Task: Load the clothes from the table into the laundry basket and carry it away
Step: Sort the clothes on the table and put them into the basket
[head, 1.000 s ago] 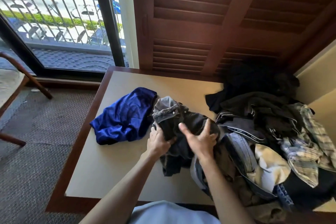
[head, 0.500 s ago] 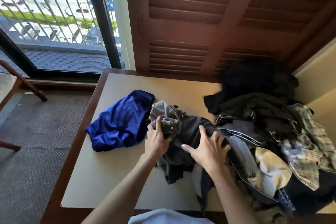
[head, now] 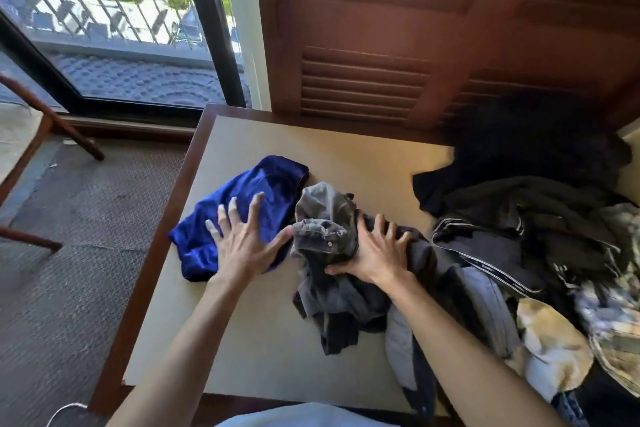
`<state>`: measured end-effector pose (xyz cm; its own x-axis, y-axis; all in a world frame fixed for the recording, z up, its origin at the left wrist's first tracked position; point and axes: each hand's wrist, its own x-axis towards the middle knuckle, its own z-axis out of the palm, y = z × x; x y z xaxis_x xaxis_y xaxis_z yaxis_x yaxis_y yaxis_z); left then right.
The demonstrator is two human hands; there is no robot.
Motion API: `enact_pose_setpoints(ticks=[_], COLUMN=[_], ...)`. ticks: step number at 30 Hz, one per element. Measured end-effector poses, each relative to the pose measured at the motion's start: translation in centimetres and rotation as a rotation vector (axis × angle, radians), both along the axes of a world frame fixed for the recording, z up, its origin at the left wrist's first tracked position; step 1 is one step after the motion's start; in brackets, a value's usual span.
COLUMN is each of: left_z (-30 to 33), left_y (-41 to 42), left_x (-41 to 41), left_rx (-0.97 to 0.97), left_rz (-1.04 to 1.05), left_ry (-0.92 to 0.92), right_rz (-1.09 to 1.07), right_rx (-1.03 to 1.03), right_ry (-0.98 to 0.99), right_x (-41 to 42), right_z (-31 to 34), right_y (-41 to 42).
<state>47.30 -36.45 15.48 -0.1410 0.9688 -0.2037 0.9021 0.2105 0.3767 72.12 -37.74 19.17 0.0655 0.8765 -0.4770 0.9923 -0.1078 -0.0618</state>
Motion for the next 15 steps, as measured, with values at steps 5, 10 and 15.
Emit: enact_pose_setpoints(ticks=[5,10,15], left_z=[-5.2,-7.4,-5.9], left_y=[2.4,1.4,2.3], left_x=[-0.8,1.2,0.7], left_rx=[-0.208,0.041,0.015], left_rz=[0.13,-0.05,-0.021], left_ry=[0.068,0.118,-0.149], right_rz=[0.01,0.015,0.01], right_rx=[0.255,0.479,0.517], right_ry=[-0.062,-0.064,0.011], right_x=[0.0,0.2,0.9], right_z=[-2.4,-5.1,-5.6], right_y=[-0.4,-0.7,0.3])
